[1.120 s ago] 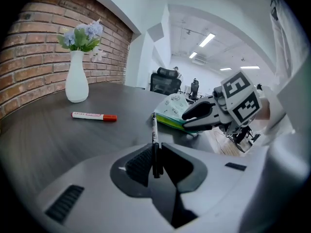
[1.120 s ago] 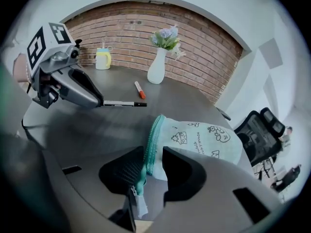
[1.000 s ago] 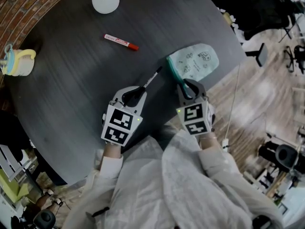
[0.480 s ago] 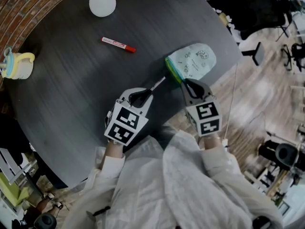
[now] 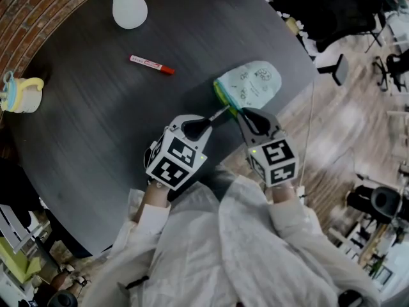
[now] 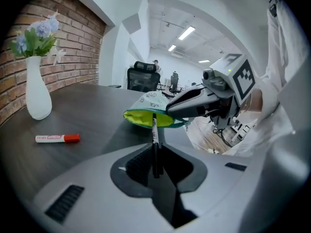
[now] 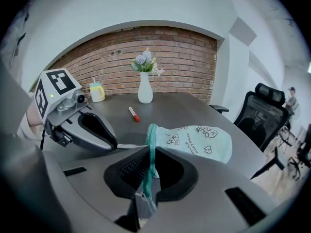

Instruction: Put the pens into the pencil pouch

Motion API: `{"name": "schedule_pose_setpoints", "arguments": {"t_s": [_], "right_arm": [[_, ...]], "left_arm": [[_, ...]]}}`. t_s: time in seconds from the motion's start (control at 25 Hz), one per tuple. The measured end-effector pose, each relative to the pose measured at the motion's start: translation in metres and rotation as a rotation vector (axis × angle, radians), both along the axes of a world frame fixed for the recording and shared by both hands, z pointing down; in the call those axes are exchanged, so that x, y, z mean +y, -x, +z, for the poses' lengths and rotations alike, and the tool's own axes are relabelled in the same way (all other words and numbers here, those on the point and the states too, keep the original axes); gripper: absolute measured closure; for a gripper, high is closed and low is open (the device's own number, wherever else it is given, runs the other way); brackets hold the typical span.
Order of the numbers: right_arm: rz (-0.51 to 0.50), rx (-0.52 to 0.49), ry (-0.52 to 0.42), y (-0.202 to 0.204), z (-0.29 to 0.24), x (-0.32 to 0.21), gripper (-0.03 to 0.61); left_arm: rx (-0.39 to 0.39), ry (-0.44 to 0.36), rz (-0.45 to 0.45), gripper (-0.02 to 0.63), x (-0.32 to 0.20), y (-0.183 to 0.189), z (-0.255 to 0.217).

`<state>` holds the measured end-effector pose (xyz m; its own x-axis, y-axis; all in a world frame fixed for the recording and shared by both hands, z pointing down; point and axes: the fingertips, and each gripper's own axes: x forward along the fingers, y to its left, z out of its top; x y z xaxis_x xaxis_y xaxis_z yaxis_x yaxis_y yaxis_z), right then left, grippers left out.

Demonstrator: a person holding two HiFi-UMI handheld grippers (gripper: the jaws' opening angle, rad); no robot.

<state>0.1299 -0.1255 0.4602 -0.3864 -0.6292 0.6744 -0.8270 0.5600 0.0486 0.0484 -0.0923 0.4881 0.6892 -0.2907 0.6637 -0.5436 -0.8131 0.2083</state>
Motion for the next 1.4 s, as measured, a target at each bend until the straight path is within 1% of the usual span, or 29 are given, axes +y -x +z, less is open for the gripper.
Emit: {"name": "schedule_pose_setpoints", "arguments": {"t_s": [0.24, 0.36, 0.48, 0.64, 0.76, 0.92, 1.12, 1.28, 1.4], "right_arm": [[-0.009, -0.032, 0.006, 0.007, -0.003, 0.005, 0.543], [-0.016, -0.029, 0.001, 0.006, -0.002, 0.007, 0.543], [-0.009, -0.054, 0.018, 0.011, -0.004, 0.009, 0.543], [-0.011, -0.061, 0.009, 0.010, -0.002, 0.008, 0.543], [-0.018, -0.069, 0.008, 0.012, -0.002, 0.007, 0.543], [-0.007, -0.086, 0.029, 0.014, -0.003, 0.008, 0.543], [0.004, -0.090, 0.034, 0.009, 0.000, 0.004, 0.545], [0.022, -0.130, 0.055, 0.009, 0.000, 0.003, 0.545], [0.026, -0.125, 0.060, 0.009, 0.003, 0.002, 0.545]], "left_arm": [[-0.025, -0.002, 0.041, 0.554, -0.009, -0.023, 0.002], [-0.020, -0.017, 0.042, 0.554, -0.015, -0.032, 0.003], [-0.010, -0.045, 0.036, 0.554, -0.021, -0.039, 0.001], [0.018, -0.073, 0.014, 0.554, -0.032, -0.048, -0.002], [0.040, -0.075, 0.007, 0.554, -0.038, -0.055, -0.002], [0.061, -0.069, 0.019, 0.554, -0.041, -0.061, 0.002], [0.087, -0.107, 0.042, 0.554, -0.048, -0.068, 0.004], [0.106, -0.118, 0.039, 0.554, -0.054, -0.072, 0.008], [0.122, -0.122, 0.050, 0.554, -0.057, -0.075, 0.013]]}}
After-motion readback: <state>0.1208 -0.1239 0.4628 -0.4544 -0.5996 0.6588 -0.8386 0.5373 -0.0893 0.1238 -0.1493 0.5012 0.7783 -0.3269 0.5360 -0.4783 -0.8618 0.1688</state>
